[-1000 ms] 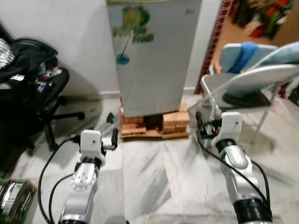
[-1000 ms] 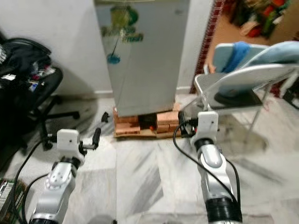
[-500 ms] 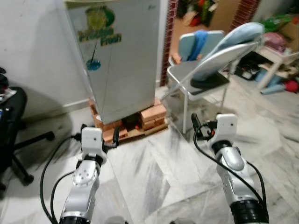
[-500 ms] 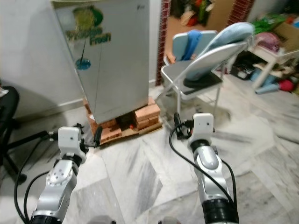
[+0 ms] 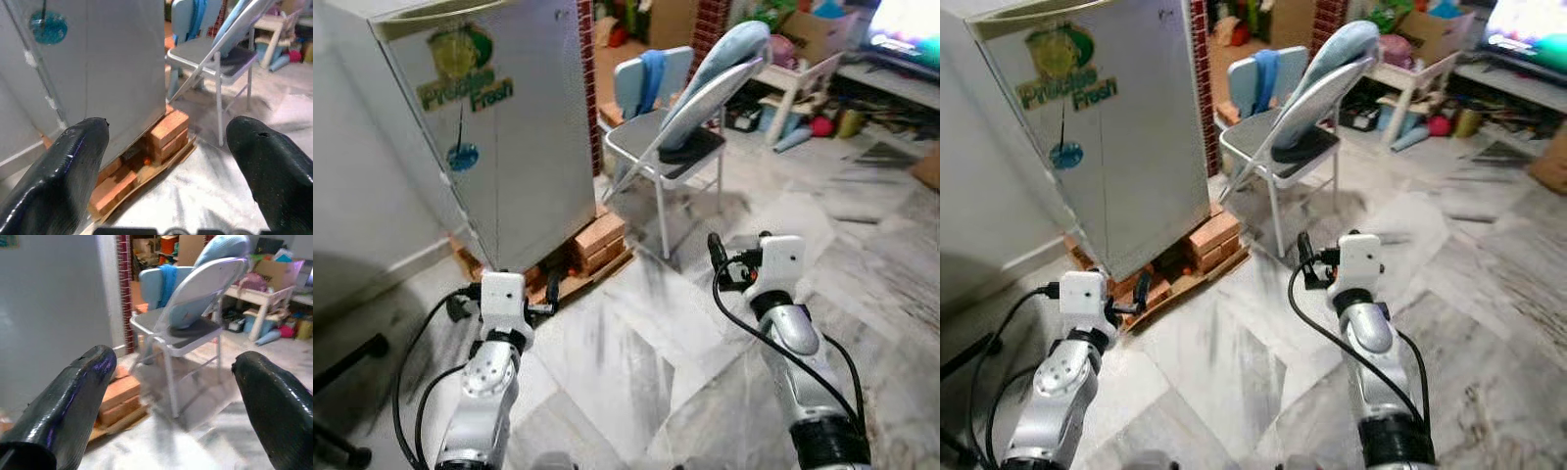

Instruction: Restocking fridge

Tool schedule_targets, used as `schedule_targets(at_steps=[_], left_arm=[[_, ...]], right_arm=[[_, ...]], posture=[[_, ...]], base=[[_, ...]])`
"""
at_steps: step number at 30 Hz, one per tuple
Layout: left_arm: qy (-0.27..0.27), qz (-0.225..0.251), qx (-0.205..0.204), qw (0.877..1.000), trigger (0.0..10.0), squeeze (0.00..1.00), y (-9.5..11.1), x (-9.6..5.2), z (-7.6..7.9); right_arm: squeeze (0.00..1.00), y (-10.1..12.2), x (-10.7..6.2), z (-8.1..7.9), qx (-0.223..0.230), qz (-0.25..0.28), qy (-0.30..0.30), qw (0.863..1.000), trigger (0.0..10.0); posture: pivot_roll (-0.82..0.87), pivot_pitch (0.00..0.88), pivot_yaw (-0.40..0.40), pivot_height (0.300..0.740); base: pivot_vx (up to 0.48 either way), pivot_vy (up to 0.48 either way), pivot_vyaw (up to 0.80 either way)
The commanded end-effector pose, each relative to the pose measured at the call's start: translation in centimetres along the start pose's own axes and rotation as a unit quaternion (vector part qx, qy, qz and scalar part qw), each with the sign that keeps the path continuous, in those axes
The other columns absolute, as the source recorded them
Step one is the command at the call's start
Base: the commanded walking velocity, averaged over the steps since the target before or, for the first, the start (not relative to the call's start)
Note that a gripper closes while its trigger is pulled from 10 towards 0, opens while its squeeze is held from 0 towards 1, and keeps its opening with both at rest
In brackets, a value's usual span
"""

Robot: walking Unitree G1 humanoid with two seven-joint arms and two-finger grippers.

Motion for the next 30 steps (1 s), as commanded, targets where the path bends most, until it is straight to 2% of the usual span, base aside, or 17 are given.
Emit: schedule_targets(at_steps=[1,6,8,12,18,21,30], left_arm=[[0.001,0.003,-0.002,1.000,10.0,0.00,0.4,0.3,0.1],[0.005,0.003,0.003,1.000,10.0,0.00,0.4,0.3,-0.2],[0.017,0.002,0.009,1.000,10.0,0.00,0.3,0.1,-0.9],[0.023,0.007,0.014,1.000,10.0,0.00,0.5,0.1,-1.2],[0.014,0.023,0.028,0.999,10.0,0.00,1.0,0.0,-0.9],[0.012,0.023,0.016,1.000,10.0,0.00,0.9,-0.2,-0.5],[0.049,0.026,0.017,0.998,10.0,0.00,0.6,-0.6,-1.3]], right_arm=[[0.00,0.6,0.1,0.4,-0.011,0.008,-0.002,1.000,10.0],[0.00,0.8,0.2,0.8,-0.018,0.013,-0.006,1.000,10.0],[0.00,1.1,0.4,1.1,-0.019,0.016,-0.010,1.000,10.0],[0.00,1.1,0.6,0.6,-0.019,0.017,-0.002,1.000,10.0],[0.00,1.1,0.8,0.2,-0.018,0.019,0.002,1.000,10.0],[0.00,1.0,0.8,0.3,-0.020,0.017,0.004,1.000,10.0],[0.00,0.9,1.3,0.6,-0.037,0.003,0.024,0.999,10.0]], posture=[[0.09,0.036,0.022,0.740],[0.09,0.037,0.029,0.740],[0.10,0.042,0.028,0.740],[0.10,0.043,0.026,0.740],[0.11,0.043,0.017,0.740],[0.11,0.040,0.004,0.740],[0.15,0.037,-0.077,0.740]], base=[[0.000,0.469,-0.80],[0.000,0.469,-0.80],[0.000,0.469,-0.80],[0.000,0.469,-0.64],[0.000,0.465,0.00],[0.170,0.417,0.00],[0.000,0.000,0.00]])
Point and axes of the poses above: a point about 5 cm out from each wrist's last joint towards the gripper, its own x axis pointing out of the wrist towards the gripper, its own y axis along the axis of the wrist's last joint, z = x × y, the point moved 6 cm from there along x, pointing out of the wrist towards the gripper, and after that the axes turned 4 degrees about x, right-handed, at the moved point
